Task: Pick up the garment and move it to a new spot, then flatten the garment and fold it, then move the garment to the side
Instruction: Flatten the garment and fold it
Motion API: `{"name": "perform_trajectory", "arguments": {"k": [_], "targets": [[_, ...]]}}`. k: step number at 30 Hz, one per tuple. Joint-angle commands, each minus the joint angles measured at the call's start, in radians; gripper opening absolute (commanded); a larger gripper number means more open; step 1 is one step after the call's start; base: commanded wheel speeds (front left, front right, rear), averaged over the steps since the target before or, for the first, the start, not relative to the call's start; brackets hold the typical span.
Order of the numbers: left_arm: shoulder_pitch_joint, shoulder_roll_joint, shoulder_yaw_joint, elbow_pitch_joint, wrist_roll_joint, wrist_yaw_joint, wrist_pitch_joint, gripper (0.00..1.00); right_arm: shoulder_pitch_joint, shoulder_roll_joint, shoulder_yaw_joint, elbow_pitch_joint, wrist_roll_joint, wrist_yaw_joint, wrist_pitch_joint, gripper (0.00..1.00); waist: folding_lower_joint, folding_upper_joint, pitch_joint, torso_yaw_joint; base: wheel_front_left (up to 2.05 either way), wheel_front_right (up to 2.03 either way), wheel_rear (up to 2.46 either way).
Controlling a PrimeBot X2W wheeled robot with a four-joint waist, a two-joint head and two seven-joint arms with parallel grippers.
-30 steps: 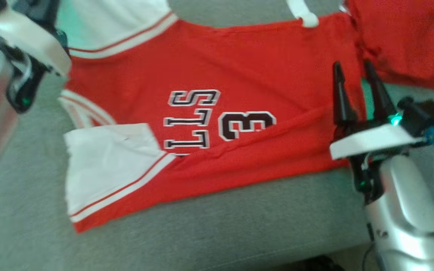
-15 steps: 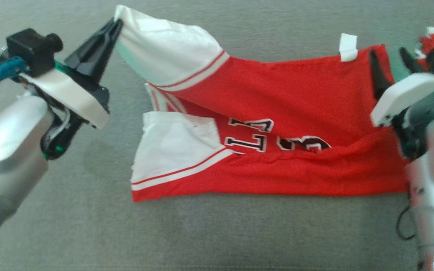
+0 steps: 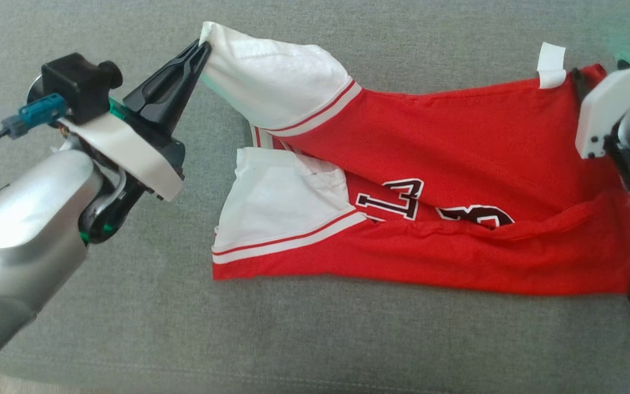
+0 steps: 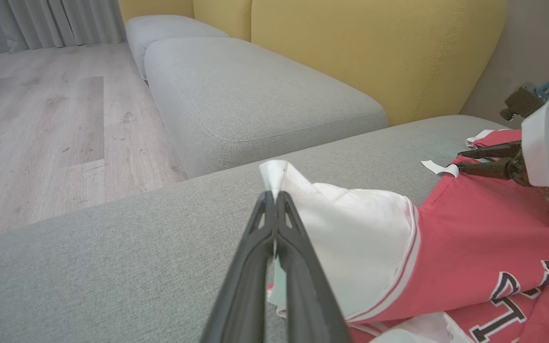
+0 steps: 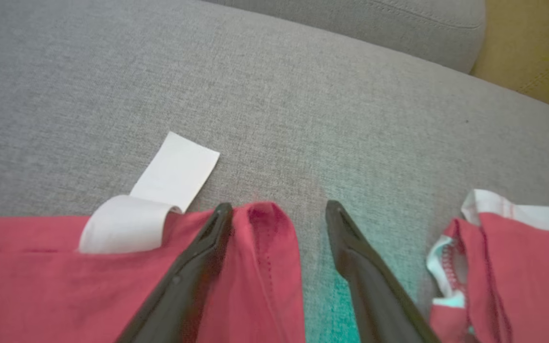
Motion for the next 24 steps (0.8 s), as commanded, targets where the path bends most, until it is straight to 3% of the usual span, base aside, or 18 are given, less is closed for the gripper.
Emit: {"name": "perform_trajectory", "arguments": {"k": [1, 2, 13, 24], "targets": [[-0.043, 0.037, 0.043, -0.013, 0.008, 0.007, 0.000, 0.00, -0.002, -0.007, 0.034, 0.003, 0.000, -0.001, 0.016, 0.25, -0.0001, 0.0000, 0.001, -0.001, 0.00, 0.00, 0.00], [-0.045, 0.036, 0.043, -0.012, 0.008, 0.008, 0.001, 0.00, -0.008, -0.011, 0.050, 0.013, 0.002, -0.001, 0.014, 0.00, -0.0001, 0.0000, 0.001, -0.003, 0.00, 0.00, 0.00], [-0.095, 0.055, 0.068, 0.075, 0.004, 0.027, 0.015, 0.00, -0.122, -0.014, 0.132, 0.047, 0.086, -0.001, -0.103, 0.00, -0.0001, 0.0000, -0.025, -0.071, 0.00, 0.00, 0.00], [-0.260, 0.040, 0.092, 0.263, 0.056, 0.042, 0.035, 0.00, -0.256, 0.050, 0.134, 0.018, 0.252, -0.001, -0.234, 0.00, -0.0001, 0.0000, 0.007, -0.149, 0.00, 0.00, 0.00]]}}
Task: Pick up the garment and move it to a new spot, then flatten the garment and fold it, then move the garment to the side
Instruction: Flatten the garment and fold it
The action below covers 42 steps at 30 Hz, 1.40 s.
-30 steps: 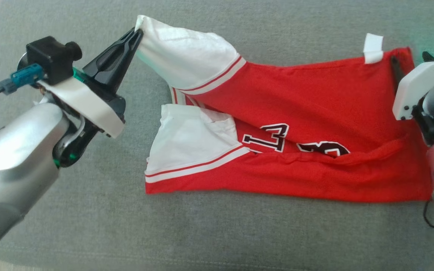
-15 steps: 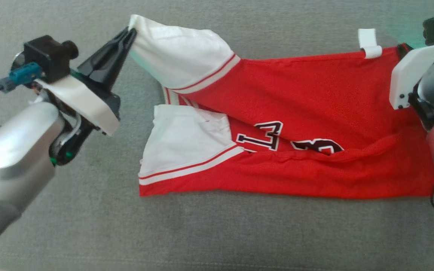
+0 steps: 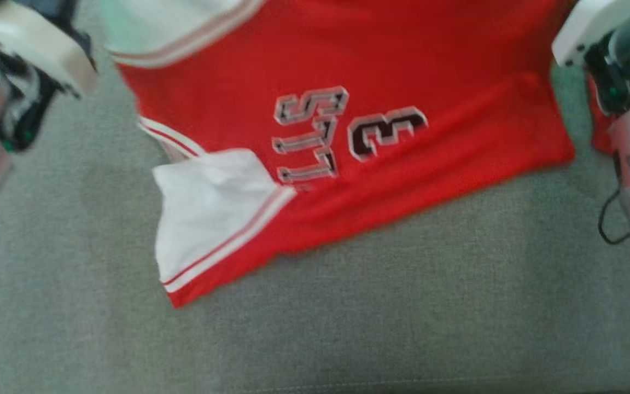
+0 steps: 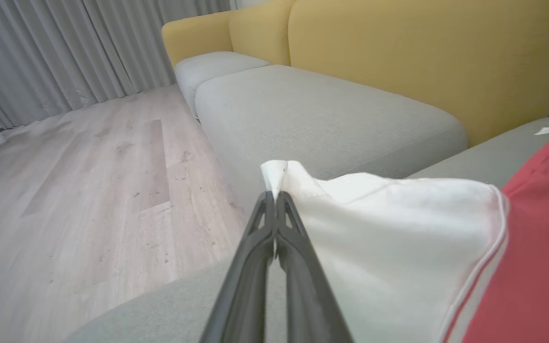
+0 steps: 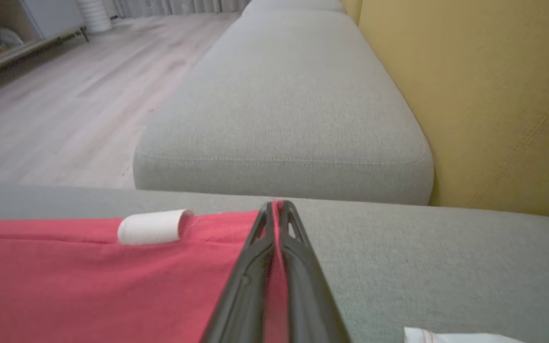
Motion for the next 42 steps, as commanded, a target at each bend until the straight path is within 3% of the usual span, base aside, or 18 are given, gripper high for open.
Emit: {"name": "perform_trajectory", "arguments": {"k": [1, 7, 11, 21, 31, 42], "targets": [[-0.081, 0.031, 0.056, 0.021, 0.015, 0.006, -0.004, 0.00, -0.049, 0.016, 0.002, -0.034, 0.015, -0.001, -0.027, 0.00, -0.0001, 0.0000, 0.016, -0.016, 0.00, 0.00, 0.00], [-0.193, -0.046, 0.063, 0.190, 0.061, 0.001, -0.064, 0.00, -0.137, 0.072, -0.051, 0.035, 0.038, -0.001, -0.183, 0.00, -0.0001, 0.0000, 0.033, -0.034, 0.00, 0.00, 0.00], [-0.210, -0.098, 0.060, 0.248, 0.073, -0.021, -0.093, 0.00, -0.158, 0.083, -0.054, 0.093, 0.040, -0.001, -0.230, 0.00, -0.0001, 0.0000, 0.035, -0.025, 0.00, 0.00, 0.00], [-0.111, -0.155, 0.045, 0.284, 0.073, -0.072, -0.119, 0.00, -0.096, 0.036, 0.007, 0.192, 0.103, -0.001, -0.251, 0.00, -0.0001, 0.0000, -0.012, 0.020, 0.00, 0.00, 0.00], [0.061, -0.108, 0.000, 0.197, 0.048, -0.086, -0.114, 0.00, 0.033, -0.048, 0.137, 0.192, 0.217, -0.001, -0.196, 0.00, -0.0001, 0.0000, -0.087, 0.054, 0.00, 0.00, 0.00], [0.209, 0.043, -0.131, -0.103, -0.049, -0.088, 0.126, 0.00, 0.161, -0.171, 0.296, 0.117, 0.337, -0.001, -0.079, 0.00, -0.0001, 0.0000, -0.134, 0.090, 0.00, 0.00, 0.00]]}}
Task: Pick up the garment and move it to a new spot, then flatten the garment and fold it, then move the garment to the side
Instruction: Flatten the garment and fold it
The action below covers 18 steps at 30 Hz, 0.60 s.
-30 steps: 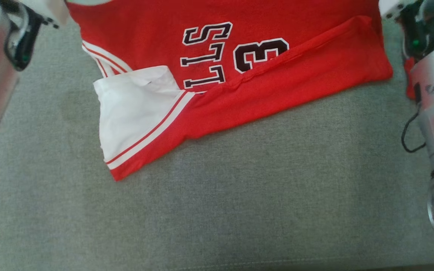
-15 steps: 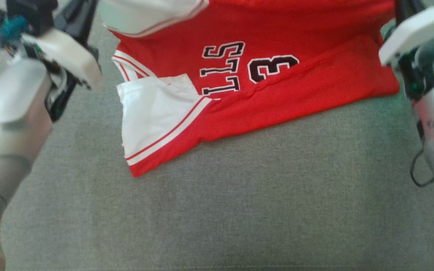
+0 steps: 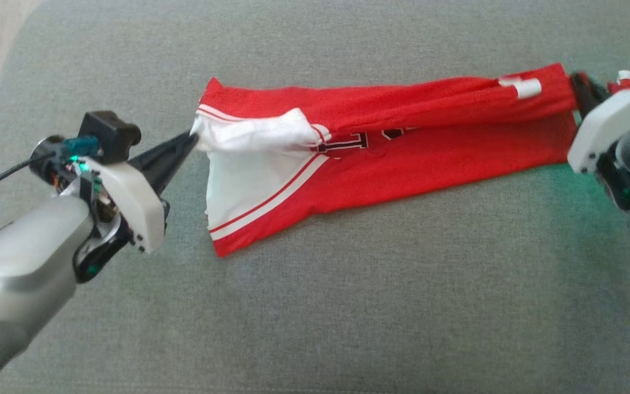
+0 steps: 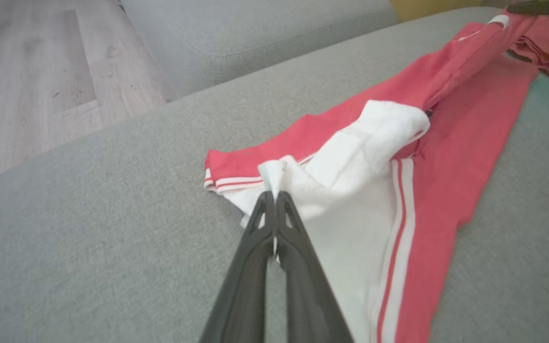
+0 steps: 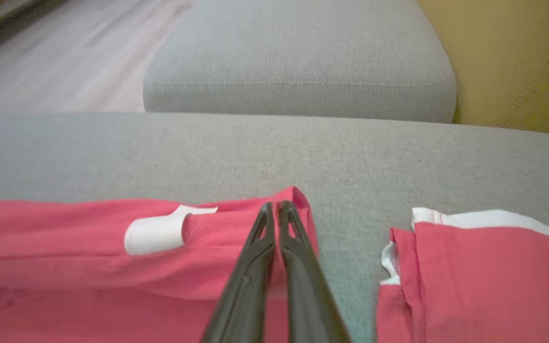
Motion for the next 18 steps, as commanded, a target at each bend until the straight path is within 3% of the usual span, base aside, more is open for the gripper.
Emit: {"name": "perform_trajectory", "arguments": {"k": [1, 10, 17, 18], "targets": [[-0.029, 0.044, 0.036, -0.018, -0.002, 0.002, 0.003, 0.00, 0.005, -0.023, 0.017, -0.030, 0.004, -0.001, 0.006, 0.00, 0.0002, -0.0001, -0.002, 0.001, 0.00, 0.00, 0.00], [0.025, 0.081, 0.006, -0.130, -0.010, 0.002, 0.114, 0.00, 0.036, -0.121, 0.171, -0.043, -0.011, -0.001, 0.115, 0.00, 0.0002, -0.0001, -0.007, 0.004, 0.00, 0.00, 0.00], [0.048, 0.088, -0.003, -0.174, -0.015, 0.002, 0.158, 0.00, 0.036, -0.135, 0.211, -0.035, 0.019, -0.001, 0.144, 0.00, 0.0002, -0.0001, -0.012, -0.005, 0.00, 0.00, 0.00], [0.049, 0.086, -0.003, -0.174, -0.007, 0.002, 0.152, 0.53, 0.035, -0.135, 0.212, -0.030, 0.022, -0.001, 0.147, 0.21, 0.0002, -0.0001, -0.014, -0.007, 0.00, 0.00, 0.00]]}}
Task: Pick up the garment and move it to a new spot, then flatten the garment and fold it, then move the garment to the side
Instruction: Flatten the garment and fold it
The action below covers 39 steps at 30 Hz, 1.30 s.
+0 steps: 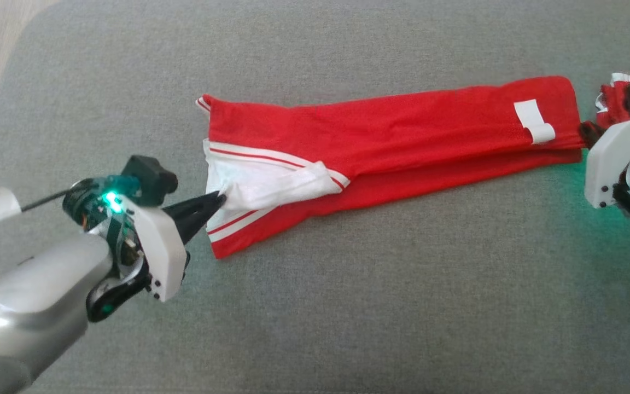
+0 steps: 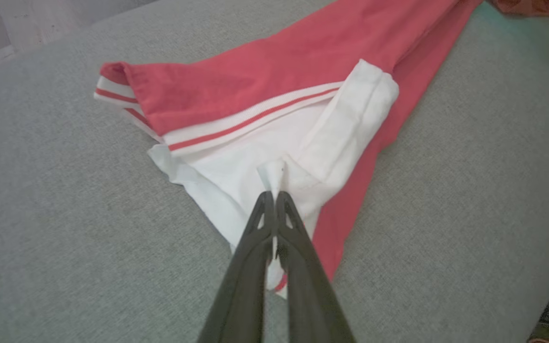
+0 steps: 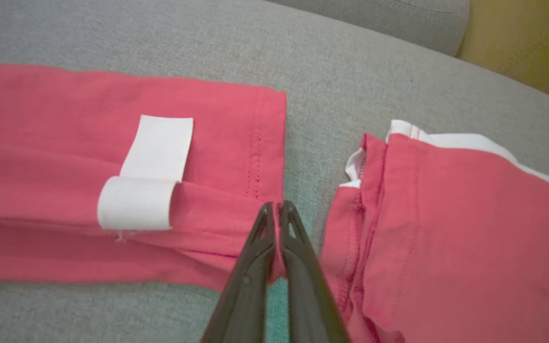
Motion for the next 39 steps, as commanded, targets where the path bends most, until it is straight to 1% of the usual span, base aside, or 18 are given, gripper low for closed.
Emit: {"name": "perform_trajectory", "arguments": {"k": [1, 4, 6, 9, 11, 14, 16, 17, 21, 22, 25, 29, 31, 34, 35, 39], "targets": [[-0.029, 0.038, 0.034, -0.006, 0.019, 0.003, -0.020, 1.00, 0.005, -0.021, 0.003, -0.011, 0.012, -0.001, -0.002, 1.00, 0.0000, 0.0000, -0.004, -0.004, 0.00, 0.00, 0.00], [-0.030, 0.021, 0.052, 0.011, 0.032, 0.022, -0.076, 1.00, -0.017, -0.004, -0.026, -0.011, 0.040, -0.001, -0.029, 1.00, 0.0000, 0.0000, -0.016, -0.013, 0.00, 0.00, 0.00], [-0.036, 0.006, 0.081, 0.026, 0.038, 0.045, -0.137, 1.00, -0.036, 0.004, -0.037, -0.018, 0.043, -0.001, -0.060, 1.00, 0.0000, 0.0000, -0.027, -0.019, 0.00, 0.00, 0.00], [-0.047, -0.025, 0.145, 0.056, 0.039, 0.098, -0.255, 1.00, -0.064, 0.030, -0.074, -0.037, 0.055, -0.001, -0.141, 1.00, 0.0000, 0.0000, -0.048, -0.027, 0.00, 0.00, 0.00], [-0.048, -0.048, 0.193, 0.077, 0.034, 0.143, -0.341, 1.00, -0.075, 0.063, -0.108, -0.055, 0.067, -0.001, -0.214, 1.00, 0.0000, 0.0000, -0.063, -0.033, 0.00, 0.00, 0.00], [-0.034, -0.085, 0.268, 0.097, 0.025, 0.193, -0.404, 1.00, -0.077, 0.116, -0.160, -0.081, 0.069, -0.001, -0.339, 1.00, 0.0000, 0.0000, -0.086, -0.040, 0.00, 0.00, 0.00], [-0.011, -0.106, 0.334, 0.103, 0.028, 0.222, -0.416, 1.00, -0.073, 0.143, -0.189, -0.087, 0.039, -0.001, -0.428, 1.00, 0.0000, 0.0000, -0.099, -0.045, 0.00, 0.00, 0.00], [0.001, -0.116, 0.385, 0.094, 0.045, 0.240, -0.417, 1.00, -0.068, 0.158, -0.207, -0.088, 0.020, -0.001, -0.457, 1.00, 0.0000, 0.0000, -0.105, -0.046, 0.00, 0.00, 0.00], [0.129, -0.161, 0.603, 0.027, 0.169, 0.305, -0.418, 1.00, -0.007, 0.242, -0.280, -0.124, -0.044, -0.001, -0.498, 1.00, 0.0000, 0.0000, -0.129, -0.056, 0.00, 0.00, 0.00], [0.129, -0.161, 0.603, 0.027, 0.169, 0.305, -0.418, 1.00, -0.007, 0.242, -0.280, -0.124, -0.044, -0.001, -0.498, 1.00, 0.0000, 0.0000, -0.129, -0.056, 0.00, 0.00, 0.00], [0.258, -0.198, 0.718, -0.023, 0.274, 0.323, -0.418, 1.00, 0.077, 0.300, -0.372, -0.214, -0.115, -0.001, -0.501, 1.00, 0.0000, 0.0000, -0.141, -0.060, 0.00, 0.00, 0.00], [0.430, -0.265, 0.836, -0.070, 0.376, 0.330, -0.419, 1.00, 0.259, 0.400, -0.504, -0.366, -0.223, -0.001, -0.501, 1.00, 0.0000, 0.0000, -0.156, -0.062, 0.00, 0.00, 0.00], [0.514, -0.301, 0.878, -0.081, 0.424, 0.326, -0.419, 1.00, 0.355, 0.434, -0.543, -0.428, -0.277, -0.001, -0.501, 1.00, 0.0000, 0.0000, -0.162, -0.061, 0.00, 0.00, 0.00], [0.611, -0.346, 0.910, -0.069, 0.489, 0.300, -0.419, 1.00, 0.478, 0.455, -0.579, -0.494, -0.351, -0.001, -0.502, 1.00, 0.0000, 0.0000, -0.164, -0.059, 0.00, 0.00, 0.00], [0.648, -0.373, 0.942, -0.066, 0.519, 0.282, -0.419, 1.00, 0.534, 0.460, -0.591, -0.515, -0.368, -0.001, -0.502, 1.00, 0.0000, 0.0000, -0.162, -0.058, 0.00, 0.00, 0.00], [0.666, -0.412, 0.997, -0.062, 0.576, 0.239, -0.419, 1.00, 0.577, 0.462, -0.580, -0.547, -0.353, -0.001, -0.502, 1.00, 0.0000, 0.0000, -0.145, -0.050, 0.00, 0.00, 0.00]]}}
